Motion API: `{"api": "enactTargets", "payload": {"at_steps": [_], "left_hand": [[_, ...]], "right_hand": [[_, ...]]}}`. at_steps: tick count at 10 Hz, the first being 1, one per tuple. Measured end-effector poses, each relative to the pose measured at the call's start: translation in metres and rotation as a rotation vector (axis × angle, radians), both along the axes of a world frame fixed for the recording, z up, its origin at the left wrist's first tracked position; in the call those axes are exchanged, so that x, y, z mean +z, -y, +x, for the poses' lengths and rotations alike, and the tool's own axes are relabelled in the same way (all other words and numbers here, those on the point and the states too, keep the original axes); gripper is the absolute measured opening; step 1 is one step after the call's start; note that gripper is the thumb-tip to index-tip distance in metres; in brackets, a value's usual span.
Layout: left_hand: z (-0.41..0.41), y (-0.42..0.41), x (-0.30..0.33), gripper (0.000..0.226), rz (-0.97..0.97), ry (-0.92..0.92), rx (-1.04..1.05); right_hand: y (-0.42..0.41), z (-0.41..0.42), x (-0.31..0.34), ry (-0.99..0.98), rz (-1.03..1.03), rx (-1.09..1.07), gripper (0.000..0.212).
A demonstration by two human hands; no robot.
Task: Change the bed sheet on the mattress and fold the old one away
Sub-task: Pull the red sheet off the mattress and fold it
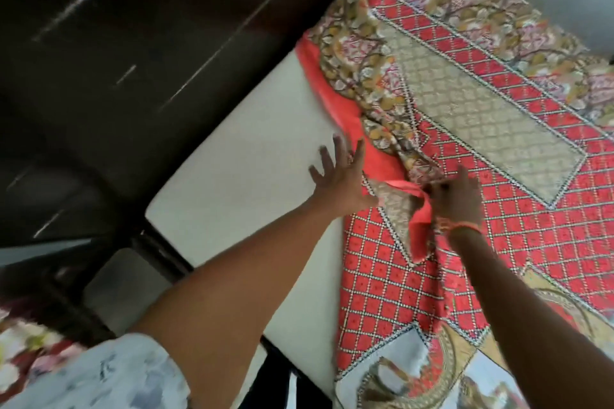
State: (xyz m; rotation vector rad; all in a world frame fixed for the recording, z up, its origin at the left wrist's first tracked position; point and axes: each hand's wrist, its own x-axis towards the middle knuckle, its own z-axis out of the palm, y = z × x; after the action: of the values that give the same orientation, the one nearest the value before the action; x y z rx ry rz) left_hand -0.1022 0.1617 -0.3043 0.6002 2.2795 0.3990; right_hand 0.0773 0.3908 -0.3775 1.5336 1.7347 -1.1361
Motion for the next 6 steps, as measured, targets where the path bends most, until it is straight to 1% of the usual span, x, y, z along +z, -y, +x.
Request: {"api": "enactTargets", "payload": {"at_steps": [1, 2, 3, 4, 5, 6], "left_hand": [[-0.041, -0.019, -0.007, 0.136, -0.078, -0.107, -0.097], [-0.114, -0.023, -0.015, 0.163, -0.303, -0.141, -0.156], [-0.142, -0.025, -0.025, 0.175, -0.391, -0.088, -0.175], [-0.151, -0.031, -0.047, 0.183, -0.397, -0.055, -0.211], [-0.15, -0.028, -0.053, 0.183, -0.362, -0.032, -0.212], [-0.155, -0.025, -0.069, 0.181, -0.327, -0.059, -0.236]], "right_hand": [[0.069, -0.08, 0.09, -0.127, 0.139, 0.295, 0.024], [0.082, -0.18, 0.075, -0.216, 0.455, 0.661, 0.097], [0.06, -0.211, 0.031, -0.219, 0.575, 0.87, 0.097], [0.043, -0.268, 0.01, -0.34, 0.744, 0.797, 0.085], [0.046, -0.325, 0.018, -0.386, 0.843, 0.746, 0.087], [0.025, -0.409, 0.026, -0.309, 0.912, 0.614, 0.086]]}}
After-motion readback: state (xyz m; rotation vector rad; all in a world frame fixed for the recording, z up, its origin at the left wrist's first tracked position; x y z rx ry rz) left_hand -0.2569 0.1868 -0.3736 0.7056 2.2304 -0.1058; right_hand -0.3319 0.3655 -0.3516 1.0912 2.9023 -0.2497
